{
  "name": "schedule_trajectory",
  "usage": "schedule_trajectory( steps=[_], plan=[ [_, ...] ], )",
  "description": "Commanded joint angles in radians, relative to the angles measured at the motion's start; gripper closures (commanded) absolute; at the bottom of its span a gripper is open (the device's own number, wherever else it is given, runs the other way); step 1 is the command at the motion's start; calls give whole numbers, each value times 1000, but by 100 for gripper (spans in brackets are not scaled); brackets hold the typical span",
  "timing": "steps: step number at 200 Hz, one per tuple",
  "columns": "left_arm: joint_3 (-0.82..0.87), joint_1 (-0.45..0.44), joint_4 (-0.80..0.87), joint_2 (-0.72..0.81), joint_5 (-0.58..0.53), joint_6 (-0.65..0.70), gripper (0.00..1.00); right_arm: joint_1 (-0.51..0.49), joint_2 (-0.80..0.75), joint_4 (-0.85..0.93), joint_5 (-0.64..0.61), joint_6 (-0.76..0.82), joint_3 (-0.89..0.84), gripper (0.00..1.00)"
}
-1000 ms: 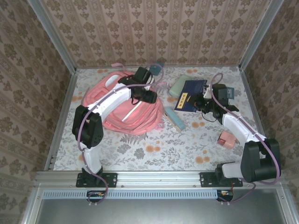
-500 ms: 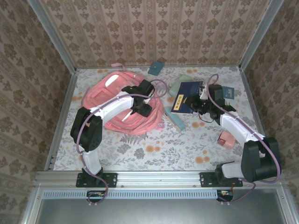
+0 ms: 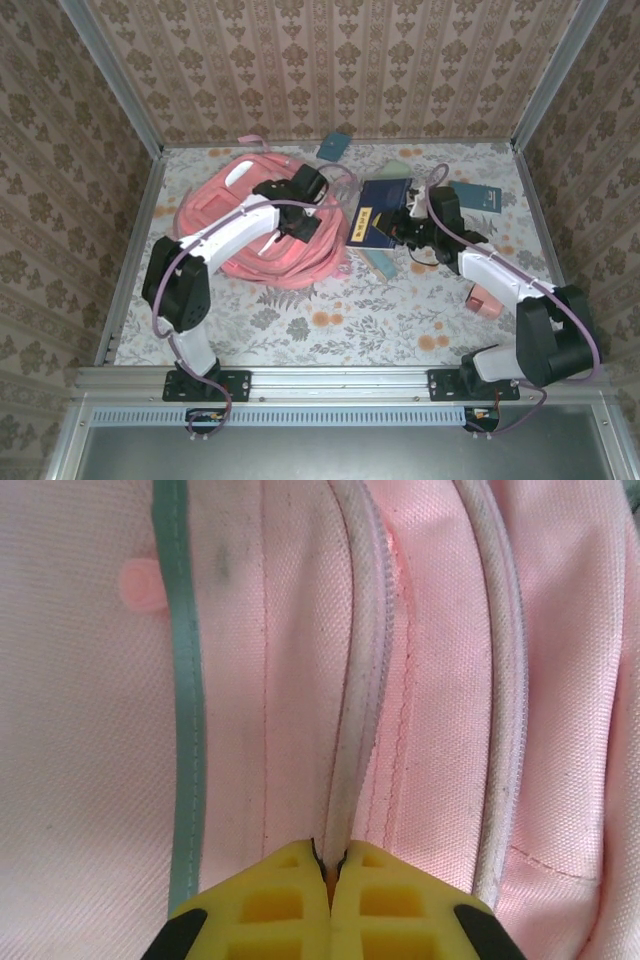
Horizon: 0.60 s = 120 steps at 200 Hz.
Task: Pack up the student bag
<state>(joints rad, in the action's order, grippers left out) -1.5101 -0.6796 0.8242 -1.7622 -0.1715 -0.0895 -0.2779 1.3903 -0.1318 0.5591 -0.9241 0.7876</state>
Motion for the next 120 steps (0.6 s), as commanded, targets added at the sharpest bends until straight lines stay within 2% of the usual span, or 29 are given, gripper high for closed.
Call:
schedule_trajectory(
  steps=[1, 52, 82, 120],
  plan=[
    [-88, 48, 3, 103, 72, -60, 100, -46, 59, -181, 30, -95, -10, 100],
    [-174, 152, 9, 159, 209, -152, 100, -179, 209, -360, -34, -203, 49, 100],
    [-199, 172, -3, 160, 231, -164, 100, -256, 325, -465, -114, -274, 119, 100],
    [-208, 181, -9, 154, 279, -196, 100, -329, 520, -585, -189, -359, 288, 100]
  ],
)
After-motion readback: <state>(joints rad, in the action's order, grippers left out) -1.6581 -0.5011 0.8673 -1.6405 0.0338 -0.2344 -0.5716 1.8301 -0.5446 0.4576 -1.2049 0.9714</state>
